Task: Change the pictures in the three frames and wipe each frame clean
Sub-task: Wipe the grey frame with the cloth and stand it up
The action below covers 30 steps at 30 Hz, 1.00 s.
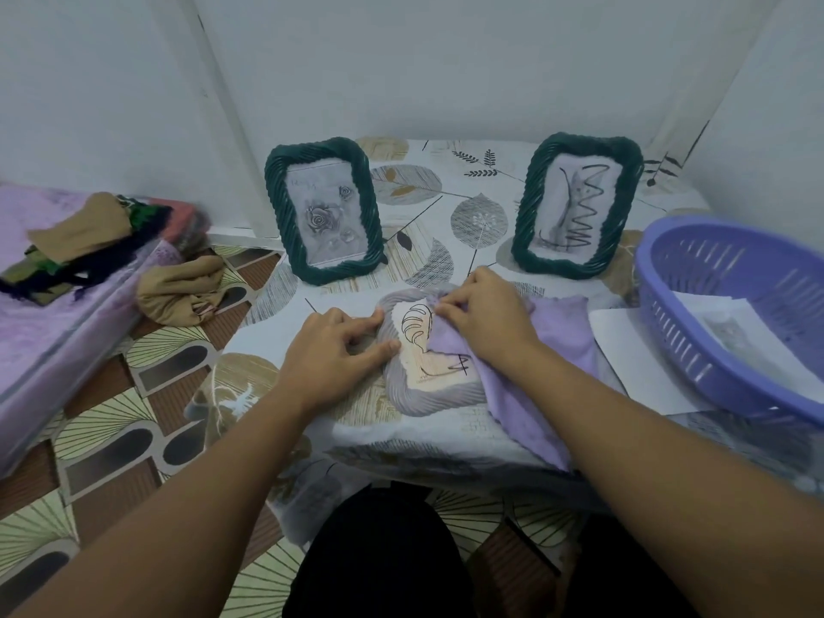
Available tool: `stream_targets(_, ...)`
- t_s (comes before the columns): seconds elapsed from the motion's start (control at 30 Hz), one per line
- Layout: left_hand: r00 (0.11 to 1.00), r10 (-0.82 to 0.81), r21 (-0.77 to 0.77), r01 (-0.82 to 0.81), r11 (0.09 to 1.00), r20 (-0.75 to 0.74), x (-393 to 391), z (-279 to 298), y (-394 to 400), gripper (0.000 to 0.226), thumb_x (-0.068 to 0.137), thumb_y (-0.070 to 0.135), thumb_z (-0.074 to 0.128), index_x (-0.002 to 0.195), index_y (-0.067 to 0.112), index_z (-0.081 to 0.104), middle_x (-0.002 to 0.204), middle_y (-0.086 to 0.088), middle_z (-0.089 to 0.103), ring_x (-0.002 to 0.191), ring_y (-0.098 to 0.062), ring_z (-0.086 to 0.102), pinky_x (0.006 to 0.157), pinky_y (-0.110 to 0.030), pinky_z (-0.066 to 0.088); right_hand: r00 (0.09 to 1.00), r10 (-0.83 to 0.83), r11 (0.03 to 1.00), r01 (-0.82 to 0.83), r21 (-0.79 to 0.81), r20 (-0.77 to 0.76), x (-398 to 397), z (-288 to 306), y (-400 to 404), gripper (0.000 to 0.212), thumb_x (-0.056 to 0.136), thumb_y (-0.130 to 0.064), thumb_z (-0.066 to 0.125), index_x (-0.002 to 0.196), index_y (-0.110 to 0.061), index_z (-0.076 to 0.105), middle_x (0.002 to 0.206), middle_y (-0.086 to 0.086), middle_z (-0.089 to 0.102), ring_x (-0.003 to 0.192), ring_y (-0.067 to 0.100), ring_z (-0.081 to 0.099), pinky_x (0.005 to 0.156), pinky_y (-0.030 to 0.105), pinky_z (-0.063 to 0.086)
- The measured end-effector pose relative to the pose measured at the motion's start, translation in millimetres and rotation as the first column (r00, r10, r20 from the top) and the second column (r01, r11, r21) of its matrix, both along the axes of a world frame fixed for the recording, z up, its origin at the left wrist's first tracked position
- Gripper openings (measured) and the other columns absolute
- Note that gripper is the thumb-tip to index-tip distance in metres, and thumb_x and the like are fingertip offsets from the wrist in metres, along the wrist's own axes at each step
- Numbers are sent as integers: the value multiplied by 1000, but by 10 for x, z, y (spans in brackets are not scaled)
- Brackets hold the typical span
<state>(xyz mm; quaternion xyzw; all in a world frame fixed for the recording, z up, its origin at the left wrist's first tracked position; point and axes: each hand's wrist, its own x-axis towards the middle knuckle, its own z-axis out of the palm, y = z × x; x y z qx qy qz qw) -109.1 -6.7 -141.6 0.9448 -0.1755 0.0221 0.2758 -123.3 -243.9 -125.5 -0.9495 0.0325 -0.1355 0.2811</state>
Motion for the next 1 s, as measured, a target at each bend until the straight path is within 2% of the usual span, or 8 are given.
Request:
stream_targets(0.07,1000,1,-10,-1,1000,4,7,-3,2,62,85,74,58,139,42,61,92,10,52,96,-12,44,78,-32,38,1000,27,1000,-27,-3,-11,2,-31,87,20,95,-40,69,101,-26,82,100,3,54,95,19,54,65,28,31)
stream_targets(0.17,1000,2,-11,-2,1000,5,15,-15,10,63,84,74,59,138,43,61,93,10,52,97,-12,45,80,-33,40,987,159,985,-160,68,21,-244,-99,14,19,91,-43,73,99,-30,83,93,1,55,90,17,55,80,38,46)
stream_targets(0.37,1000,-2,-5,2,1000,4,10,-8,0,63,84,75,59,139,42,60,92,10,53,96,-13,45,75,-32,36,999,-33,999,33,-21,-12,3,0,41,20,95,-38,69,102,-24,82,98,1,49,89,14,47,70,30,21)
stream_targets(0.53,1000,3,-10,-3,1000,9,21,-24,9,65,83,77,57,138,42,62,92,11,53,95,-12,45,76,-33,37,971,240,965,-237,113,-13,-268,-63,-88,19,90,-43,74,103,-31,82,91,-3,52,84,9,50,77,25,39)
stream_targets(0.7,1000,4,3,-4,1000,2,22,-15,-2,66,83,77,56,139,43,61,92,10,52,97,-14,45,77,-34,39,1000,19,999,-19,28,3,51,-35,-60,18,93,-38,72,103,-26,82,94,1,49,86,16,50,80,35,44)
stream_targets(0.77,1000,1,0,-1,1000,10,26,-9,-1,67,82,78,55,138,42,61,91,10,52,96,-14,45,77,-33,38,998,59,995,-59,78,-2,13,-36,26,18,93,-38,73,101,-26,82,94,0,49,84,13,49,75,31,39)
stream_targets(0.9,1000,3,2,-3,1000,11,26,-25,8,65,83,77,57,138,43,61,92,11,53,96,-13,44,76,-32,35,956,293,953,-290,84,-17,-265,-44,-85,17,89,-40,76,102,-31,82,88,-10,50,80,2,49,72,16,35)
stream_targets(1.0,1000,0,-1,0,1000,9,25,-27,7,63,84,75,58,138,42,61,93,11,53,97,-13,45,76,-32,37,987,162,986,-162,37,-14,-104,-34,-177,18,91,-41,74,106,-32,81,92,-2,51,86,13,52,77,31,43)
